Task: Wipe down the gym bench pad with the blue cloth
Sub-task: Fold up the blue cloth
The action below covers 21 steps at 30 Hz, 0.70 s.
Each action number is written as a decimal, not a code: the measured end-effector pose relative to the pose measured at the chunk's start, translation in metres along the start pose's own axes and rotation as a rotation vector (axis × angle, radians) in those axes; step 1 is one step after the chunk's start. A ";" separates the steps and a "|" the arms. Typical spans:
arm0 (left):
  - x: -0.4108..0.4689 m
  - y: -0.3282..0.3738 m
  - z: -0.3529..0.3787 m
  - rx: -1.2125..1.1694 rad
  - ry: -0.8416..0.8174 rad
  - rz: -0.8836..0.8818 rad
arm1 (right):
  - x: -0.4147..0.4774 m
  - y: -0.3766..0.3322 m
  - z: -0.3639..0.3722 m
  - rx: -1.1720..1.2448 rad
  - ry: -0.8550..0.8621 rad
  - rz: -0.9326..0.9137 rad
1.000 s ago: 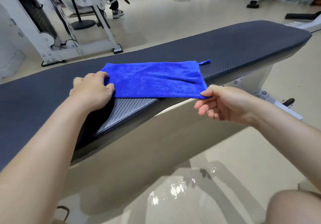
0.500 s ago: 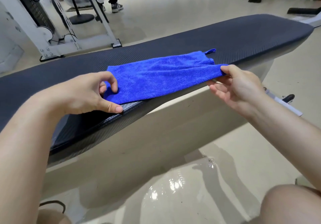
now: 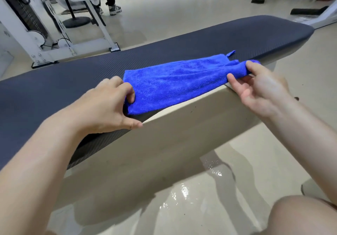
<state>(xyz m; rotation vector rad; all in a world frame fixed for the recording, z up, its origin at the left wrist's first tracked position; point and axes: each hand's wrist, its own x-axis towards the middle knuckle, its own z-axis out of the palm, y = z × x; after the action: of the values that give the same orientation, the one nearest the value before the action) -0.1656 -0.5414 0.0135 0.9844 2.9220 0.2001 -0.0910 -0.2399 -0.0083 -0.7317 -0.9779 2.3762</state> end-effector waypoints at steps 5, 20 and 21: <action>0.001 0.013 -0.003 -0.061 0.284 0.106 | -0.011 -0.006 0.001 -0.253 -0.080 -0.089; 0.000 0.094 -0.001 -1.049 0.043 0.128 | -0.069 -0.010 0.020 -1.176 -0.902 -0.089; 0.001 0.094 0.001 -1.061 0.058 0.117 | -0.069 -0.011 0.019 -1.174 -0.903 -0.082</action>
<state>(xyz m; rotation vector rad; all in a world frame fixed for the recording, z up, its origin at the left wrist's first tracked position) -0.1104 -0.4666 0.0252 0.8939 2.1898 1.5597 -0.0491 -0.2830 0.0310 0.1594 -2.7599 1.8230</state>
